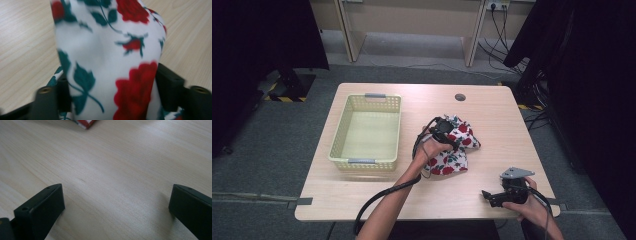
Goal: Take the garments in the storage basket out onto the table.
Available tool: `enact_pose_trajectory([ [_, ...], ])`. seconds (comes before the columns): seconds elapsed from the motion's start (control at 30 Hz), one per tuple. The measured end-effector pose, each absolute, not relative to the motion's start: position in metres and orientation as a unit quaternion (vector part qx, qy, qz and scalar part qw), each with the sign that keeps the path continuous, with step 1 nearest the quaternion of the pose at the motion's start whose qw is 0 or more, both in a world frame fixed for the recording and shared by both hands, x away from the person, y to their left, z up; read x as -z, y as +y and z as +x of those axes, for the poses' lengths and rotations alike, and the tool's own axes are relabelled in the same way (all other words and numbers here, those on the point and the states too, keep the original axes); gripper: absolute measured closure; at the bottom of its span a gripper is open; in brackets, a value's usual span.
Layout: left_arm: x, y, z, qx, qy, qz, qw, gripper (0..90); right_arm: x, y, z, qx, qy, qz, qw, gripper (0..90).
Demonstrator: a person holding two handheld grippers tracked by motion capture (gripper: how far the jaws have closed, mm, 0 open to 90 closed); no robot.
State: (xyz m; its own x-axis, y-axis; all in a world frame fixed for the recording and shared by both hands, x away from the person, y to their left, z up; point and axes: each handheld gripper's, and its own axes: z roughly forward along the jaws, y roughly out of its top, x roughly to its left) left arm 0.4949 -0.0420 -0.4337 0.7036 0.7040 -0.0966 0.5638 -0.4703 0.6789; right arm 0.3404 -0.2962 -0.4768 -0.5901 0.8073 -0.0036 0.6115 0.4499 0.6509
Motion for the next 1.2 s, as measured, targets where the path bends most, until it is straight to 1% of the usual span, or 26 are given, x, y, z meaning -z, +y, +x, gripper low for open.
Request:
enact_pose_trajectory([
  [0.03, 0.432, -0.041, 0.494, -0.099, 0.377, 0.848, 0.358, 21.7, 0.477, -0.296, 0.340, -0.308, 0.837, 0.424, 0.159, 0.4],
  [0.1, 0.427, -0.040, 0.493, -0.099, 0.379, 0.844, 0.366, 15.0, 0.477, -0.296, 0.341, -0.308, 0.837, 0.424, 0.158, 0.3],
  [0.13, 0.425, -0.038, 0.492, -0.101, 0.378, 0.844, 0.368, 13.1, 0.477, -0.296, 0.341, -0.308, 0.836, 0.425, 0.158, 0.3],
  [0.47, 0.413, -0.027, 0.484, -0.104, 0.379, 0.836, 0.384, 3.1, 0.477, -0.296, 0.341, -0.308, 0.837, 0.424, 0.158, 0.4],
  [0.83, 0.404, -0.018, 0.472, -0.085, 0.377, 0.826, 0.410, 2.8, 0.477, -0.296, 0.340, -0.308, 0.836, 0.425, 0.158, 0.4],
  [1.2, 0.403, -0.013, 0.458, -0.083, 0.369, 0.824, 0.422, 2.7, 0.477, -0.296, 0.341, -0.308, 0.836, 0.425, 0.158, 0.3],
])
